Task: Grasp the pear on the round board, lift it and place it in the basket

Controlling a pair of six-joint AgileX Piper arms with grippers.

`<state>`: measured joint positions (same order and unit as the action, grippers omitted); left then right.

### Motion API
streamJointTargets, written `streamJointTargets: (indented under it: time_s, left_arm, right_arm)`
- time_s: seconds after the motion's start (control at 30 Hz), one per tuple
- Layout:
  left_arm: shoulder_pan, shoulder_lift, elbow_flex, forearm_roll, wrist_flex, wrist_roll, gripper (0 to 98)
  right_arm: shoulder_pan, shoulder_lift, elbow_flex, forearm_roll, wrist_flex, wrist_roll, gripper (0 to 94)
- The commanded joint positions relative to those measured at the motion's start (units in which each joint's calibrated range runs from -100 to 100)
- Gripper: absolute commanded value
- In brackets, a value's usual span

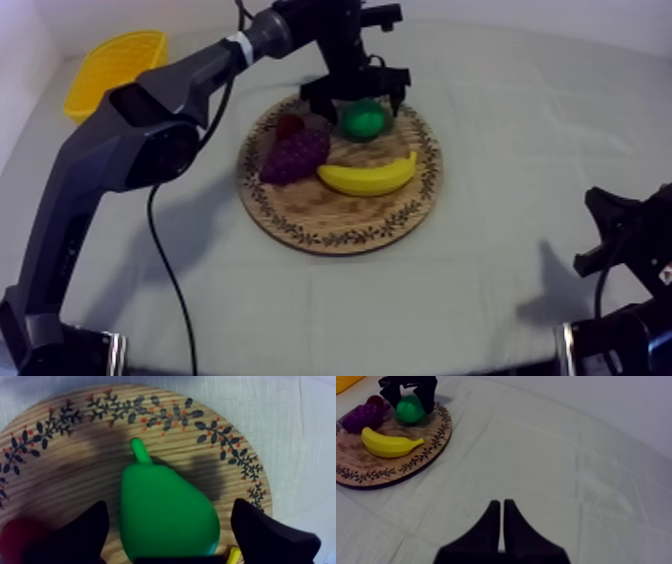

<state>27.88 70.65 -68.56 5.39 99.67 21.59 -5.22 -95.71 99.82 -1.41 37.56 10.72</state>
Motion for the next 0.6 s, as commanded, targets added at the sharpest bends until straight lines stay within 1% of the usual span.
streamJointTargets:
  time_s: [0.0,0.17,0.3,0.4,0.57]
  left_arm:
    - [0.01,0.17,-0.07,-0.01,0.06,-0.01,78.7]
    - [0.06,0.42,-0.17,-0.14,0.09,-0.14,59.0]
    - [0.18,0.19,0.16,-0.41,0.09,-0.17,47.9]
    - [0.29,-0.58,1.22,-0.55,0.09,-0.14,45.3]
    - [0.73,-3.86,4.98,-0.78,0.09,-0.05,44.7]
  right_arm:
    - [0.01,-0.04,-0.05,0.02,0.02,0.00,0.4]
    - [0.01,-0.04,-0.05,0.02,0.02,0.00,0.4]
    - [0.01,-0.04,-0.05,0.02,0.02,0.00,0.4]
    - [0.01,-0.04,-0.05,0.02,0.02,0.00,0.4]
    - [0.01,-0.04,-0.05,0.02,0.02,0.00,0.4]
